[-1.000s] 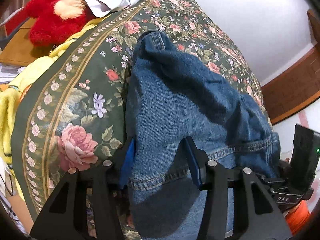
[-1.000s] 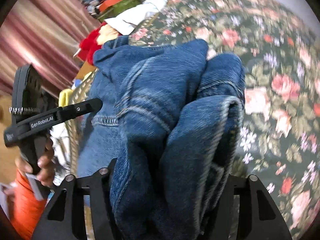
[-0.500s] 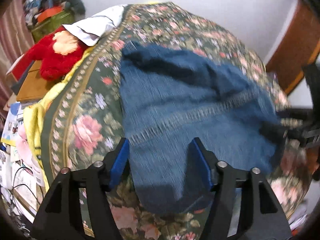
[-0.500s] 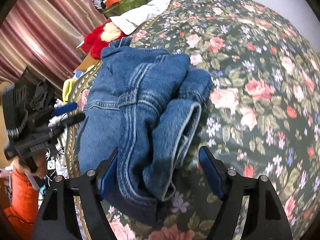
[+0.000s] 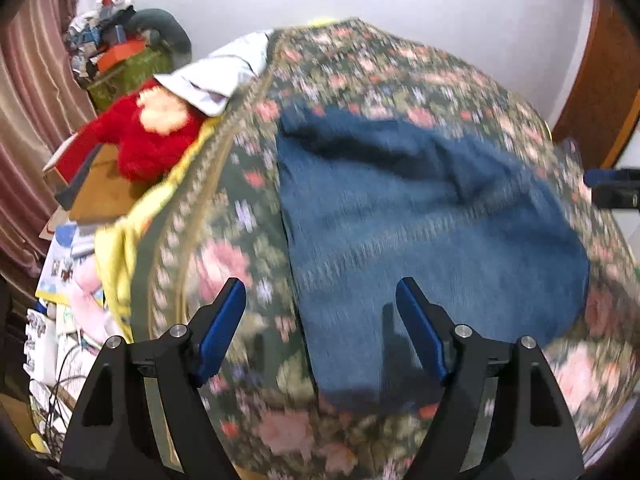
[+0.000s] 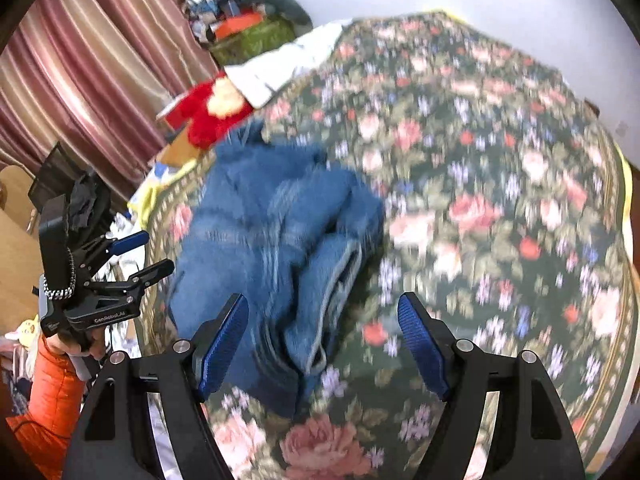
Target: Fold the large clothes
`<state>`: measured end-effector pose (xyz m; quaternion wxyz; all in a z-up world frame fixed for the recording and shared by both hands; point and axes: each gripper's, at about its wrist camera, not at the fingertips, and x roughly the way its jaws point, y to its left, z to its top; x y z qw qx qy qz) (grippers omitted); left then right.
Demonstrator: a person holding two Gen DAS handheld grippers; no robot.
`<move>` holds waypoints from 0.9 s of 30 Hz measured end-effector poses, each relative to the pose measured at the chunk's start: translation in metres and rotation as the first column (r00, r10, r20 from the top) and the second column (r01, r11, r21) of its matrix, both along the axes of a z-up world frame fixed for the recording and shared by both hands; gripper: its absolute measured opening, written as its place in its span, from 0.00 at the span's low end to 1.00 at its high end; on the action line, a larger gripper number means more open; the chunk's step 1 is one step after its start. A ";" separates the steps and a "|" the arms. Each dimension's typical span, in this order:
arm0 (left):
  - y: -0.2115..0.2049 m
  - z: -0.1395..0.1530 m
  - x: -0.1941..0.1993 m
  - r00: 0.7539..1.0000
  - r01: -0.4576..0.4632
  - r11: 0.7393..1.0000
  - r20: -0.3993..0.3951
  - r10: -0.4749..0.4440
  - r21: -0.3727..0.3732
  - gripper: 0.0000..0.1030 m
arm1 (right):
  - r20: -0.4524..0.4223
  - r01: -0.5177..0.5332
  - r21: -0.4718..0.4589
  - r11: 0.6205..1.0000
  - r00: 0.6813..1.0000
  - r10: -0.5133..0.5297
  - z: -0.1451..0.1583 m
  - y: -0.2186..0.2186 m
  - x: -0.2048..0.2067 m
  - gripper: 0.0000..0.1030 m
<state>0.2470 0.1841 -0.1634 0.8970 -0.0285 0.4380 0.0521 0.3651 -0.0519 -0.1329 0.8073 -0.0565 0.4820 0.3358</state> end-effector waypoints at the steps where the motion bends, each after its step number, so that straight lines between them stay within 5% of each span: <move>1: 0.004 0.005 0.011 1.000 -0.008 1.000 0.013 0.008 0.001 0.75 | 0.024 0.000 0.001 1.000 1.000 0.000 0.004 0.008 0.005 0.73; 5: 0.016 0.012 0.053 0.999 -0.024 0.999 0.047 0.023 0.027 0.75 | 0.049 -0.045 0.003 0.999 0.998 0.045 0.003 0.040 0.023 0.73; 13: 0.036 -0.035 0.144 0.996 -0.050 0.998 -0.074 0.047 -0.042 0.79 | -0.018 -0.107 -0.110 0.988 0.994 0.105 -0.055 0.093 0.067 0.73; 17: 0.041 -0.055 0.157 0.995 -0.064 0.995 -0.083 0.057 -0.076 0.93 | -0.035 -0.106 -0.131 0.986 0.994 0.103 -0.086 0.083 0.085 0.75; 22: 0.051 -0.067 0.154 0.992 -0.089 0.978 -0.108 0.069 -0.190 0.94 | -0.051 -0.084 -0.092 0.992 0.995 0.080 -0.092 0.067 0.087 0.80; 27: 0.044 -0.050 0.133 0.991 -0.098 0.988 -0.107 0.086 -0.117 0.91 | 0.018 -0.069 -0.120 0.990 0.997 0.072 -0.069 0.062 0.071 0.80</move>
